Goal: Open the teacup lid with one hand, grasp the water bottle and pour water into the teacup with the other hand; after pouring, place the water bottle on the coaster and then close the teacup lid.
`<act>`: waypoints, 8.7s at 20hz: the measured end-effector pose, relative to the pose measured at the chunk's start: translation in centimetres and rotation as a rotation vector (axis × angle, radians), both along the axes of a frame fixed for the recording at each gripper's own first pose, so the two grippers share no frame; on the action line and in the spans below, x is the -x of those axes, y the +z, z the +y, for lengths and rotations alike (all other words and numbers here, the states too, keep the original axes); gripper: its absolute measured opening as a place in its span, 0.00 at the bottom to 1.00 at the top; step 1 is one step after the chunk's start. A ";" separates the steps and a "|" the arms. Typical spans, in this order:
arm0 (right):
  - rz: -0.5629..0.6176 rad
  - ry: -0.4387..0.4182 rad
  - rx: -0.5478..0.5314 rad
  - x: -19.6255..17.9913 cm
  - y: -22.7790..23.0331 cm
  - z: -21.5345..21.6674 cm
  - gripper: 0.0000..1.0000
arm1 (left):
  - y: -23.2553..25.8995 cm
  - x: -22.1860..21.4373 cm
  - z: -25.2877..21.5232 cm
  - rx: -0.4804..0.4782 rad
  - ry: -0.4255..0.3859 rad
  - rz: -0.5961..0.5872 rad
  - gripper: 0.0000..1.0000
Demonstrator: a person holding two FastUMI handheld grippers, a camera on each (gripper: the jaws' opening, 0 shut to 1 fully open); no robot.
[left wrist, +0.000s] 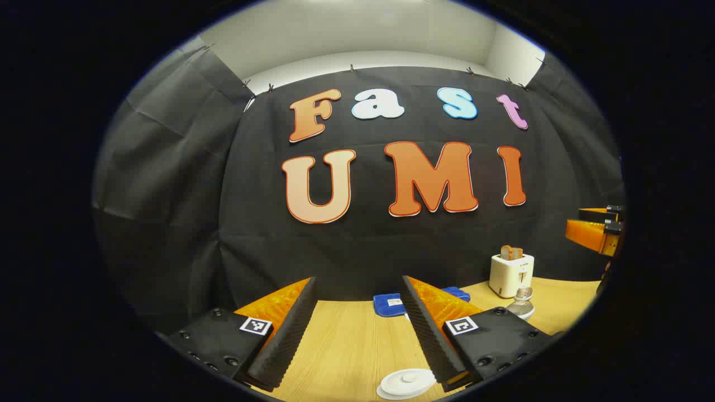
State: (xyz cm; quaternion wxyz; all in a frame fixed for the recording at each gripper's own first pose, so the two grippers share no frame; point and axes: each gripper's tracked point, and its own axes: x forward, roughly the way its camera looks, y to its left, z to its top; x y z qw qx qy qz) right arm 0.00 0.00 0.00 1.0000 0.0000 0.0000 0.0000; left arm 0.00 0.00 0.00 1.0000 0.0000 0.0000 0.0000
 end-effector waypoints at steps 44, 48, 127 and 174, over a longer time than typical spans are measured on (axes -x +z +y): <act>0.220 0.227 -0.094 1.6 -10.2 7.6 0.99 | -13.6 1.3 -5.8 0.048 -0.150 0.276 0.97; 0.263 0.245 -0.089 1.7 -11.9 8.5 0.99 | -16.2 1.5 -6.5 0.038 -0.165 0.356 0.97; 0.246 0.103 1.147 -5.7 -16.9 9.1 0.65 | -16.0 1.8 10.0 0.003 0.074 0.313 0.31; -0.094 0.175 1.689 -6.5 -16.0 13.9 0.64 | -18.0 3.6 10.2 0.031 0.075 0.353 0.31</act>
